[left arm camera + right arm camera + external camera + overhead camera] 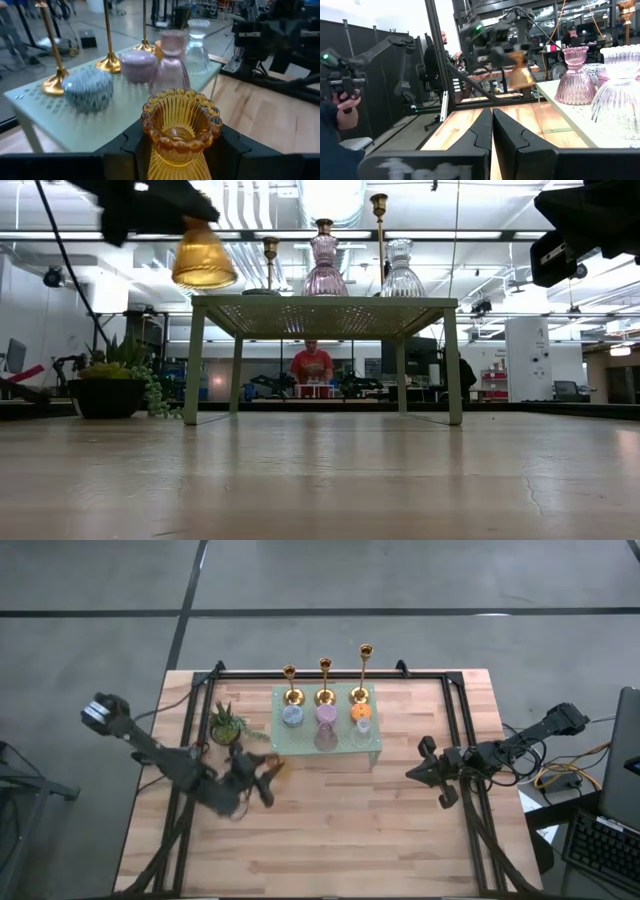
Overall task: Pick & Place candle stick holders
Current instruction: Put the orange glass candle holder on the shelf
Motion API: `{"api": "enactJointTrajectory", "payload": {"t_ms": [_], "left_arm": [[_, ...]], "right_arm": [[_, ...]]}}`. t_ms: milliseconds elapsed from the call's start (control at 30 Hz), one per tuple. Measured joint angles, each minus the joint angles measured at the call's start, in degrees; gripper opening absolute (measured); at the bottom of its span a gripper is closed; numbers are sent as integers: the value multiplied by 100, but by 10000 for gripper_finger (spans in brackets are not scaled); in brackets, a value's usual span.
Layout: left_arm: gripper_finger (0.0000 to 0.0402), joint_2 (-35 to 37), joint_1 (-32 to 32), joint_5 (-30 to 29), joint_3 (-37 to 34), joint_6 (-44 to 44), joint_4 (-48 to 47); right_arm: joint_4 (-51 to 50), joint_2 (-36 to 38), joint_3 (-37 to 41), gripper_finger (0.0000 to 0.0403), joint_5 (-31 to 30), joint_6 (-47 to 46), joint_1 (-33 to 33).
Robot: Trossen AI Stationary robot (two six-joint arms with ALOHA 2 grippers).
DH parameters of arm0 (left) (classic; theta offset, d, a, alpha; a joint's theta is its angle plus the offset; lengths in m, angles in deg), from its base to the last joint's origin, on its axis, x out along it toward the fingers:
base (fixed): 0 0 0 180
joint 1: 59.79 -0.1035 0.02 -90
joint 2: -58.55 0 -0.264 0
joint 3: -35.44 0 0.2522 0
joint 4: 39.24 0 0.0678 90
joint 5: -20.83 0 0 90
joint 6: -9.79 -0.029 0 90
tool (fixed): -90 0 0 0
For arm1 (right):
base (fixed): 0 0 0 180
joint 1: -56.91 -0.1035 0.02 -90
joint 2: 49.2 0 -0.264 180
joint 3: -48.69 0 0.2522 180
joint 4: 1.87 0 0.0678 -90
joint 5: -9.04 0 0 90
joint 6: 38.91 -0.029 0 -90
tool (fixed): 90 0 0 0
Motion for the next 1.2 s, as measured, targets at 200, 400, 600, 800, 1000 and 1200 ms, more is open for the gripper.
{"api": "enactJointTrajectory", "payload": {"t_ms": [200,400,600,800,1000,1200], "left_arm": [[152,248,-1469,1703,7,-1342,885],[152,201,-2410,2397,10,-1766,1041],[153,193,-2632,2739,-34,-1929,1031],[154,193,-2649,2747,-36,-2069,1052],[154,193,-2702,2749,-41,-2230,1059],[154,97,-2746,2742,-56,-2322,1136]], "right_arm": [[0,0,0,8,0,-2,-1],[0,0,0,8,0,-8,-2],[2,0,0,8,2,-10,0],[0,0,0,8,0,-1,-1],[2,0,0,8,0,-1,-2],[2,0,0,8,0,-1,0]]}}
